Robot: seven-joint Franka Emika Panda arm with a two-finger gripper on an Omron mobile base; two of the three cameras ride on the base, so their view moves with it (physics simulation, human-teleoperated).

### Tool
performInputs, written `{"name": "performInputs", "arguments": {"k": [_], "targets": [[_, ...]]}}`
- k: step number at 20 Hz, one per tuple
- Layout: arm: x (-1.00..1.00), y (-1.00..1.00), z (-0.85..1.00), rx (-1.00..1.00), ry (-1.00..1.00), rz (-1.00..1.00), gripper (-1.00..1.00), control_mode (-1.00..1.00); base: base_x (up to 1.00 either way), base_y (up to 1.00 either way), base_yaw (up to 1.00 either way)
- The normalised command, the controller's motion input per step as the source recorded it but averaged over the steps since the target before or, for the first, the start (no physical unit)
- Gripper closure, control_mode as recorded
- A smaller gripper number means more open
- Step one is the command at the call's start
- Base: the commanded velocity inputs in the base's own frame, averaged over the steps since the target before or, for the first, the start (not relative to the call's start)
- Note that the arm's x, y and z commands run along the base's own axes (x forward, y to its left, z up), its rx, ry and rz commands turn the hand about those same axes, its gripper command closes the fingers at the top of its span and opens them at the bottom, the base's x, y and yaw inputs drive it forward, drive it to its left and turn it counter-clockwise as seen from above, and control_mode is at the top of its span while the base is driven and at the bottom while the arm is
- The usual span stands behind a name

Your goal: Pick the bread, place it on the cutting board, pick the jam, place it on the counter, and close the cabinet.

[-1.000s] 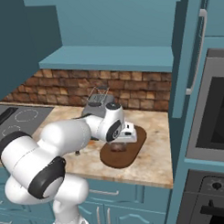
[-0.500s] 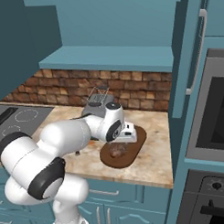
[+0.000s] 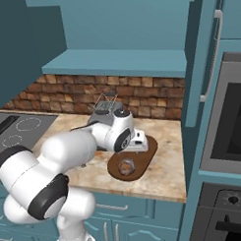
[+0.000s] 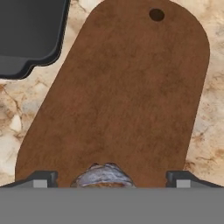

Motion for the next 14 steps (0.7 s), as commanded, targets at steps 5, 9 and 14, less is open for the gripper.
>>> {"name": "performInputs", "arguments": {"k": [5, 9, 14], "targets": [[-0.02, -0.08, 0.1, 0.0, -0.08, 0.0, -1.0, -1.0, 0.0, 0.0, 0.0], [-0.04, -0.11, 0.1, 0.0, -0.13, 0.0, -1.0, -1.0, 0.0, 0.0, 0.0], [-0.02, -0.07, 0.13, 0.0, -0.15, 0.0, -1.0, -1.0, 0.0, 0.0, 0.0]]}}
